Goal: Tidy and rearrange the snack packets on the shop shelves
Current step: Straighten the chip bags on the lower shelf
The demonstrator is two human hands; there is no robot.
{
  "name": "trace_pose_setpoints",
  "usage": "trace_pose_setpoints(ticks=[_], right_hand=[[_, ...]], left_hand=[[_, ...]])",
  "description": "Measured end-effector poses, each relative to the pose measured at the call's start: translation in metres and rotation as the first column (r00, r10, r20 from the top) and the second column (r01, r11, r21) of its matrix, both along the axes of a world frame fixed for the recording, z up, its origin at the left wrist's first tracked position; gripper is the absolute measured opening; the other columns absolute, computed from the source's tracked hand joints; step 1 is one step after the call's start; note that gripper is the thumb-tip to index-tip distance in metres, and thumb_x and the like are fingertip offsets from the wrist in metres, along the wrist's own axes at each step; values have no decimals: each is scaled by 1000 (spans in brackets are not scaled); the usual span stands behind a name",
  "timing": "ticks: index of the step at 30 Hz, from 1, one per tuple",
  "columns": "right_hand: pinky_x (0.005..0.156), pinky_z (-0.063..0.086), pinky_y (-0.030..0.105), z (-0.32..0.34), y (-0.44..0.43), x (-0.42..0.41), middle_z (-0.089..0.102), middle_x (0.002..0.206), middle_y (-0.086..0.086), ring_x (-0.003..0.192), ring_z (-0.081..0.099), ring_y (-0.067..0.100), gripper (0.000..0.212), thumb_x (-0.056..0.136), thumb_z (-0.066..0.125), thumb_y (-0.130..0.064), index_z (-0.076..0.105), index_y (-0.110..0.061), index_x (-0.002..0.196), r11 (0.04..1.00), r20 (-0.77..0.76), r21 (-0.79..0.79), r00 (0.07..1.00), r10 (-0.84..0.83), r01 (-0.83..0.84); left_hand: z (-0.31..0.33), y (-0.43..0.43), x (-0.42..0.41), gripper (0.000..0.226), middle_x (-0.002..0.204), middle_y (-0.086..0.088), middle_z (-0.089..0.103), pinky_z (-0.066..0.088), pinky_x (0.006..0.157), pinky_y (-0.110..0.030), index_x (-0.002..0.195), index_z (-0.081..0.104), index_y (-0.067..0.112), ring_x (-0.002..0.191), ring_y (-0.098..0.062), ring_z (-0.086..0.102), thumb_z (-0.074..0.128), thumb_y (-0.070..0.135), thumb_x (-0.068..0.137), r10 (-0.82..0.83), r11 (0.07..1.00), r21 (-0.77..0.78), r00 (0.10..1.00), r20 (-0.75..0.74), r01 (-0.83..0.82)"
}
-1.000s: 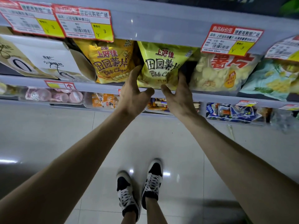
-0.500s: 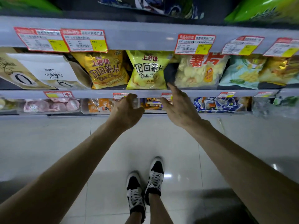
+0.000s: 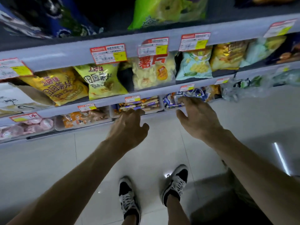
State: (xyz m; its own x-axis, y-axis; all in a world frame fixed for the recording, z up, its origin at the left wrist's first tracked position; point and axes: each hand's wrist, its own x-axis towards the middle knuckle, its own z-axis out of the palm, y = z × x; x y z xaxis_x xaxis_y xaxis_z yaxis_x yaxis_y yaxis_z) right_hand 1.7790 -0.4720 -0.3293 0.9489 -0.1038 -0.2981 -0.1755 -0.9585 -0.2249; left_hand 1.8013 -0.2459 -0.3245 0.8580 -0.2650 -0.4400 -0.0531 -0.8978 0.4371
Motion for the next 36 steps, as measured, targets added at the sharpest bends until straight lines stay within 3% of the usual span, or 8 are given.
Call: trace_pose_setpoints(ticks=[8, 12, 15, 22, 27, 31, 34, 36], right_hand=[[102, 45, 40, 5, -136, -26, 62, 136, 7, 124, 56, 30, 47, 101, 57, -37, 52, -22, 145, 989, -24, 32, 989, -143, 144], [101, 43, 38, 12, -200, -32, 58, 141, 6, 125, 54, 30, 46, 102, 55, -37, 50, -23, 146, 980, -35, -18, 979, -199, 198], [100, 43, 38, 15, -235, -29, 61, 138, 7, 125, 53, 32, 47, 102, 55, -36, 50, -23, 146, 970, -35, -36, 970, -242, 241], [100, 44, 41, 1, -281, 2, 65, 133, 8, 128, 52, 31, 44, 102, 53, -35, 53, -20, 143, 955, -10, 18, 955, -297, 298], [101, 44, 42, -6, -300, 28, 61, 139, 10, 131, 51, 33, 50, 102, 55, -36, 48, -21, 148, 933, -45, 42, 933, -357, 358], [99, 47, 46, -17, -316, 44, 59, 140, 15, 129, 53, 37, 53, 99, 56, -36, 47, -20, 149, 894, -70, 60, 895, -441, 445], [102, 47, 44, -31, -331, 57, 55, 149, 10, 135, 52, 34, 59, 99, 57, -38, 42, -20, 153, 851, -65, 128, 860, -505, 510], [107, 45, 40, -40, -343, 68, 52, 152, 10, 138, 50, 32, 64, 99, 60, -36, 39, -17, 156, 794, -41, 219, 818, -573, 567]], left_hand=[[-2, -166, -4, 52, 152, -1, 57, 45, 109, -36, 149, 54, 29, 140, -23, 52, 63, 35, 98, -106, 994, 3, 993, -54, 106], [0, -233, 1, 50, 141, -3, 64, 52, 100, -40, 144, 58, 26, 128, -28, 61, 62, 37, 95, -142, 990, -21, 990, -18, 142], [-1, -266, 9, 48, 126, -9, 70, 56, 91, -42, 134, 62, 20, 118, -35, 65, 60, 38, 89, -149, 989, -26, 989, 10, 149], [-14, -312, 42, 55, 130, -11, 67, 52, 92, -43, 142, 56, 21, 122, -38, 62, 61, 39, 91, -144, 990, -1, 990, -5, 144], [-25, -329, 71, 53, 138, -9, 64, 52, 99, -49, 145, 53, 23, 128, -38, 59, 62, 36, 95, -45, 998, -37, 999, -4, 45], [-33, -342, 89, 57, 123, -16, 66, 46, 76, -42, 148, 47, 16, 111, -43, 63, 63, 34, 97, 36, 992, -120, 999, 33, -31], [-44, -350, 99, 61, 119, -19, 67, 43, 68, -39, 149, 42, 15, 89, -41, 63, 67, 30, 95, 122, 969, -217, 992, 25, -114], [-59, -356, 105, 68, 126, -17, 67, 44, 67, -35, 152, 39, 17, 94, -39, 66, 69, 29, 91, 175, 944, -290, 984, 30, -159]])
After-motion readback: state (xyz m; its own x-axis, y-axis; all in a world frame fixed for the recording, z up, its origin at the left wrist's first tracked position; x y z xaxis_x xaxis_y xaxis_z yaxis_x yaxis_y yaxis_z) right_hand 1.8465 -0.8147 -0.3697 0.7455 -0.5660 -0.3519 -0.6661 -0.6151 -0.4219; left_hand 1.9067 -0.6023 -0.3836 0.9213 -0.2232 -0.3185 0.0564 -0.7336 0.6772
